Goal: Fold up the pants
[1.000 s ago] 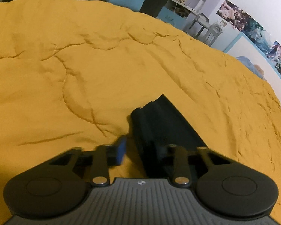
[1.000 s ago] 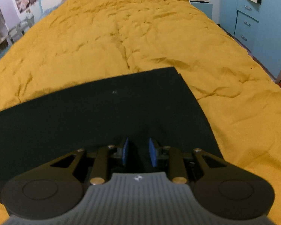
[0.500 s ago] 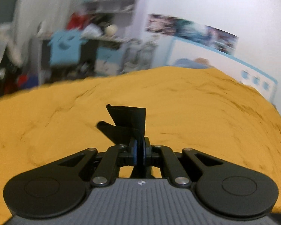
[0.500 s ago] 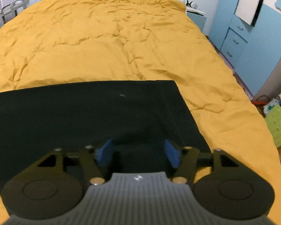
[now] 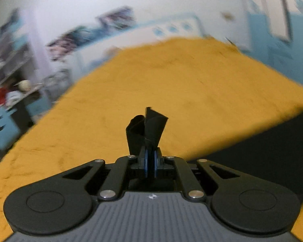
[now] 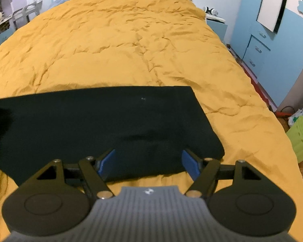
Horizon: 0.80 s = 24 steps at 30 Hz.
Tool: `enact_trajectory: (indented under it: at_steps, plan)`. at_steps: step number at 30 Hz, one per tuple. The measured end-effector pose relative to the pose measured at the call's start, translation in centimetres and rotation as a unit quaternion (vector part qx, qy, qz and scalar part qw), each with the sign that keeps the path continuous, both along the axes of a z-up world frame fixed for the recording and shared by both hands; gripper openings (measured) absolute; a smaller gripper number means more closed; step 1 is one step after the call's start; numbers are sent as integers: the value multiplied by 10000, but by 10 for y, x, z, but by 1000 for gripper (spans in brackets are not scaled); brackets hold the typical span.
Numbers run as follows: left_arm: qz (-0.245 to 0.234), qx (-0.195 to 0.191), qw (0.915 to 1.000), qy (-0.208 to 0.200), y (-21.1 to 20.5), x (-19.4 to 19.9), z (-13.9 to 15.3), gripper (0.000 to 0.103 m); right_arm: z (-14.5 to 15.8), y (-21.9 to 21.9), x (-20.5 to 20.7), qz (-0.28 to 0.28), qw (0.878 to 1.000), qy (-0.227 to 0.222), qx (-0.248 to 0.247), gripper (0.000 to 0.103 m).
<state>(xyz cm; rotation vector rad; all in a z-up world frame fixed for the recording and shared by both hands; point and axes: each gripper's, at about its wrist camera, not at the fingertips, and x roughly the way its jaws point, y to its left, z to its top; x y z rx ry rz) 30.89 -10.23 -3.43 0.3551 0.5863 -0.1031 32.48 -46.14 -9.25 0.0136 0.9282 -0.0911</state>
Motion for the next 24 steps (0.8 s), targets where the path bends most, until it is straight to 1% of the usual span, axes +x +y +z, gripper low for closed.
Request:
enact_trajectory:
  at_steps: [2,3,4,6,7,9,11,14,15,17,21,24]
  plan:
    - [-281,257,9984,408,-19,-11,-33,6,-1,2,-2,69,10000,12,-12,68]
    - [-410,344,9961,696,-25,-14,-50,6,-1,4,-3,94,9999,19,-34,68]
    - [-462,385,9938,934,-28,-19,-63,6,-1,6,-4,112,9999,21,-64,69]
    - [-505,376,9891,1330,-29,-21,-78,9,-1,10,-6,154,9998,-4,-100,69]
    - [-483,216,9867,1538,-25,-20,-83,11,0,13,-6,181,9998,-26,-108,69]
    - [-464,-237,9819,1822,-13,-19,-83,18,1,19,-7,225,9996,-52,-131,69]
    - [-530,-576,9766,2001,-7,-15,-79,20,3,26,-8,287,9994,-93,-151,69]
    - [-754,-1277,9601,2371,5,-10,-73,22,6,36,-9,372,9992,-147,-88,69]
    - [-807,-1437,9560,2427,6,-9,-70,24,7,40,-9,397,9991,-160,-65,69]
    - [-833,-1624,9537,2391,4,-11,-64,26,9,49,-8,463,9987,-183,-99,69]
    - [-738,-1799,9563,2184,7,-20,-46,27,14,67,-7,616,9978,-219,-117,70]
    - [-528,-1721,9624,2035,17,-19,-34,27,15,82,-3,759,9969,-215,8,70]
